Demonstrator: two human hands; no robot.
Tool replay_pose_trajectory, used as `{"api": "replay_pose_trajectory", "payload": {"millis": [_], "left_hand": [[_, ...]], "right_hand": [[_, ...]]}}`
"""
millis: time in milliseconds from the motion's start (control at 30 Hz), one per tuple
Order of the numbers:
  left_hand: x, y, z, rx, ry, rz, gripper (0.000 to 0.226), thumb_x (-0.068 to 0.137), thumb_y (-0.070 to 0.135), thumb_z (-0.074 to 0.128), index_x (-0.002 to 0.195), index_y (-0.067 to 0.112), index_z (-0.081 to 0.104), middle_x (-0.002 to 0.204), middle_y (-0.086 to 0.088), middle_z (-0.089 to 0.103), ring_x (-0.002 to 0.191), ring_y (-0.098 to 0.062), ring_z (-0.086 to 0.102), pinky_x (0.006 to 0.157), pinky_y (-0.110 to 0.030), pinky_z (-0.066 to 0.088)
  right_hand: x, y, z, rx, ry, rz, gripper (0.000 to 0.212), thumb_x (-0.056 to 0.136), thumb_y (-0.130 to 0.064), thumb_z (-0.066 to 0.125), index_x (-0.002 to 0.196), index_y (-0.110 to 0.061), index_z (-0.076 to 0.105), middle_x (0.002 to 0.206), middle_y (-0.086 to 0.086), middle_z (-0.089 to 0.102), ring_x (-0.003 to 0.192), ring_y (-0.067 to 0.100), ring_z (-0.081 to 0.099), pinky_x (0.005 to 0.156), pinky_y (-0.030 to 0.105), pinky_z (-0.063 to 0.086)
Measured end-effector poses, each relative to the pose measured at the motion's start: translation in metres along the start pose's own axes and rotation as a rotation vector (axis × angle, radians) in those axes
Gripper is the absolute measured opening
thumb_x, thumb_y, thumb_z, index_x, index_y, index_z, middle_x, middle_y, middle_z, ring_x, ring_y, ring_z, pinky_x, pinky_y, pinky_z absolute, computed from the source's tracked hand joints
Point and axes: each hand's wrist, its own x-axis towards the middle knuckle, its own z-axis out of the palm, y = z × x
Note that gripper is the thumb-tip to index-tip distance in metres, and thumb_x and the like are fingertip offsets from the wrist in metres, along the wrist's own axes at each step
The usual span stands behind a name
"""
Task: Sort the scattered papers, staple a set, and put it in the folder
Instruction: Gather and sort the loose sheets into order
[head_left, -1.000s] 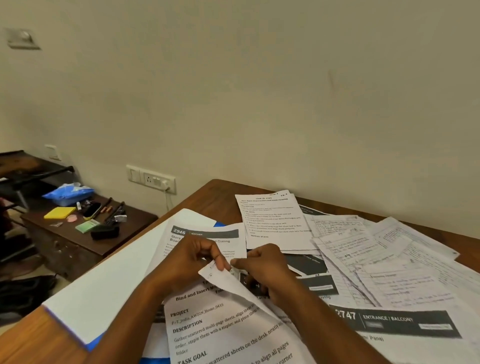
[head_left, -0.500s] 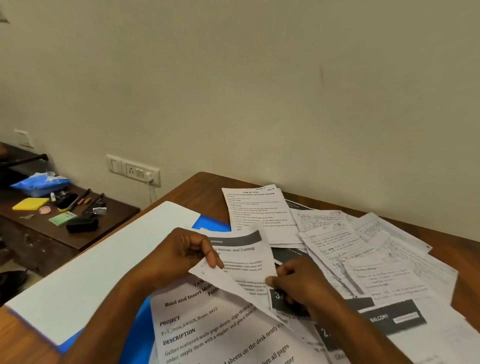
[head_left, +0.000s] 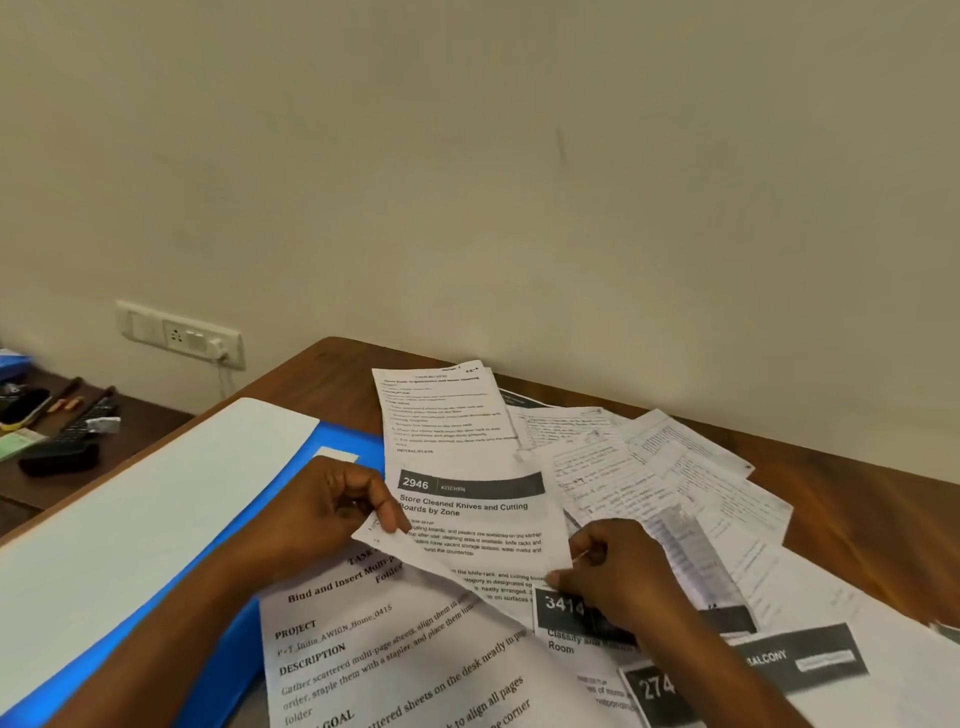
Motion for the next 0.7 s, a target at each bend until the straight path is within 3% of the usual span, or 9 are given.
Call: {"api": "replay_pose_trajectory", "payload": {"millis": [233,333,500,600,700], "left_hand": [[0.016,0.008,0.012,0.158,-0.037,-0.001,0.033,0.089,-0.007,0.074,0.071,0.021,0.079,0.096,0.001,0.082,0.1,-0.017,0.077,0.084,-0.031,0.063],[0.022,0.007,0.02,0.206,-0.033,-0.002,0.037,0.089,-0.006,0.073,0.07,0.025,0.078,0.095,0.004,0.082,0.099,-0.016,0.077,0.082,-0.03,0.063],[0.022,-0.002,0.025,0.198,-0.003,0.017,0.028,0.088,-0.014,0.069,0.075,0.009,0.078,0.094,0.001,0.082,0.099,-0.016,0.077,0.08,-0.028,0.063],[0.023,-0.004,0.024,0.183,0.005,0.033,0.021,0.089,-0.012,0.071,0.078,0.004,0.078,0.095,0.001,0.082,0.101,-0.017,0.077,0.081,-0.027,0.063],[0.024,-0.005,0.024,0.173,-0.007,0.043,0.018,0.088,-0.009,0.073,0.079,0.005,0.078,0.096,0.001,0.082,0.101,-0.017,0.076,0.082,-0.027,0.062]], "right_hand": [[0.025,-0.013,0.007,0.284,0.069,-0.023,0.025,0.078,-0.027,0.091,0.093,-0.022,0.072,0.09,0.0,0.075,0.076,0.015,0.071,0.066,0.028,0.058],[0.037,-0.017,0.012,0.378,0.092,-0.018,0.012,0.086,-0.021,0.085,0.087,-0.019,0.072,0.084,0.001,0.076,0.073,0.017,0.072,0.059,0.031,0.059],[0.045,-0.013,0.012,0.61,0.042,0.048,0.016,0.097,-0.013,0.071,0.082,-0.009,0.07,0.054,-0.003,0.063,0.039,0.006,0.051,0.04,0.022,0.038],[0.048,-0.011,0.005,0.709,-0.02,0.108,0.017,0.099,-0.009,0.067,0.082,-0.005,0.068,0.054,0.005,0.054,0.037,0.01,0.04,0.041,0.021,0.03],[0.049,-0.011,0.003,0.742,-0.047,0.131,0.018,0.096,-0.005,0.065,0.078,-0.007,0.064,0.052,0.003,0.052,0.034,0.008,0.037,0.037,0.019,0.027]]}}
